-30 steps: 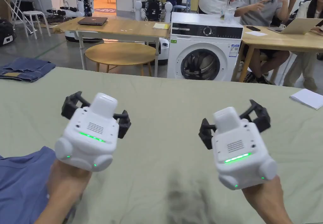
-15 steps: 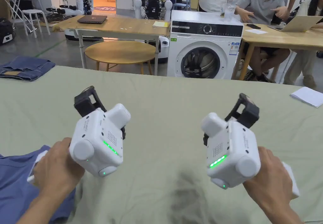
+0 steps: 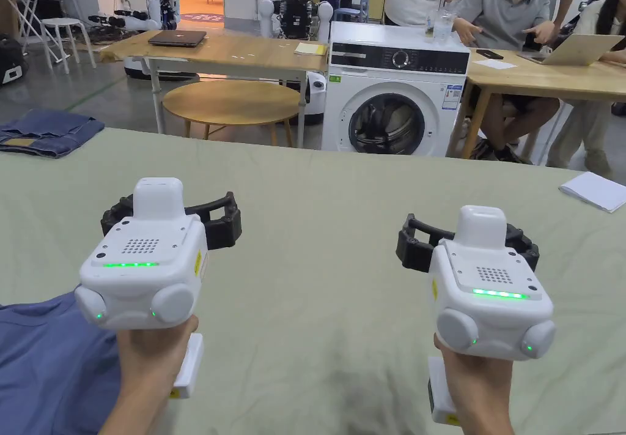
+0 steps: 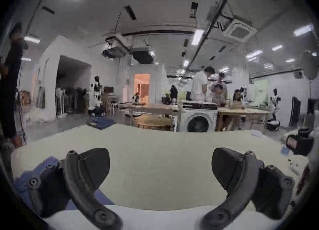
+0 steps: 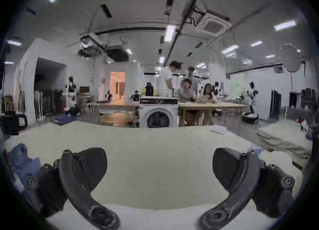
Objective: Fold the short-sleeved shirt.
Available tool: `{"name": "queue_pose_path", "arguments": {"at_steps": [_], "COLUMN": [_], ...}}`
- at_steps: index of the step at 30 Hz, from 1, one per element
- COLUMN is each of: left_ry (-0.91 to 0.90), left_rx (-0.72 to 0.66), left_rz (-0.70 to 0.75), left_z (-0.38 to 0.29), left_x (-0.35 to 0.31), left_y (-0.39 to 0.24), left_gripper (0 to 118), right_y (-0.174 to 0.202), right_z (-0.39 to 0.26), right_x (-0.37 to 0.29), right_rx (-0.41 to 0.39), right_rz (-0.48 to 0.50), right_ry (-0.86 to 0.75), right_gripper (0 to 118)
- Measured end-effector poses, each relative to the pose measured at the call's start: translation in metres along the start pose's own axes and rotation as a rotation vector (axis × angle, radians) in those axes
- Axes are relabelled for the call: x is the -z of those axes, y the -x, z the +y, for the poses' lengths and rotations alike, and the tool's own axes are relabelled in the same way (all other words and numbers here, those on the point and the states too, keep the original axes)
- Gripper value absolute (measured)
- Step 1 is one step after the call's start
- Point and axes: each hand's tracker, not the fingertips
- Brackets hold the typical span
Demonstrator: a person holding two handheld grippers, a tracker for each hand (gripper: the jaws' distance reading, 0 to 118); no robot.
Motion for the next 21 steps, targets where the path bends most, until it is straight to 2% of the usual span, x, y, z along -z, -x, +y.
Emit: {"name": "queue_pose_path", "arguments": {"at_steps": [3,10,12,13,17,18,19,20,21], "left_ry": [0.000,-0.005,-0.008,-0.009,-0.003,-0.003,-0.004,-0.011,-0.015], "left_rx": [0.028,0.021,0.017,0.019,0.049,0.053,0.057,0.075,0.115], "left_rz": [-0.004,0.010,0.008,0.005,-0.006,-0.014,-0.022,-0.031,-0.009], "left_z": [-0.002,-0.002,-0.002,-0.001,0.002,0.002,0.002,0.003,0.003], "left_x": [0.005,0.009,0.013,0.014,0.019,0.020,0.017,0.016,0.015], "left_y": [-0.001,-0.002,-0.001,0.000,0.000,0.000,-0.003,-0.004,-0.007], "left_gripper": [116,116,109,99,75,59,26,5,0], "right_y": [0.002,0.005,0.004,0.004,0.004,0.004,0.006,0.005,0.005], "right_z": [-0.001,0.000,0.001,0.001,0.003,0.004,0.005,0.006,0.007], "right_x": [-0.003,-0.002,-0.001,-0.001,-0.001,-0.001,-0.002,-0.002,-0.003], "right_rx": [-0.014,0.011,0.009,0.009,0.009,0.008,0.000,-0.010,-0.020], "right_rz": [-0.012,-0.024,-0.026,-0.023,-0.023,-0.021,-0.031,-0.034,-0.034], "right_ry": [-0.001,0.017,0.019,0.018,0.006,0.002,-0.004,-0.015,-0.022], "right_gripper": [118,118,118,113,77,66,38,9,0]}}
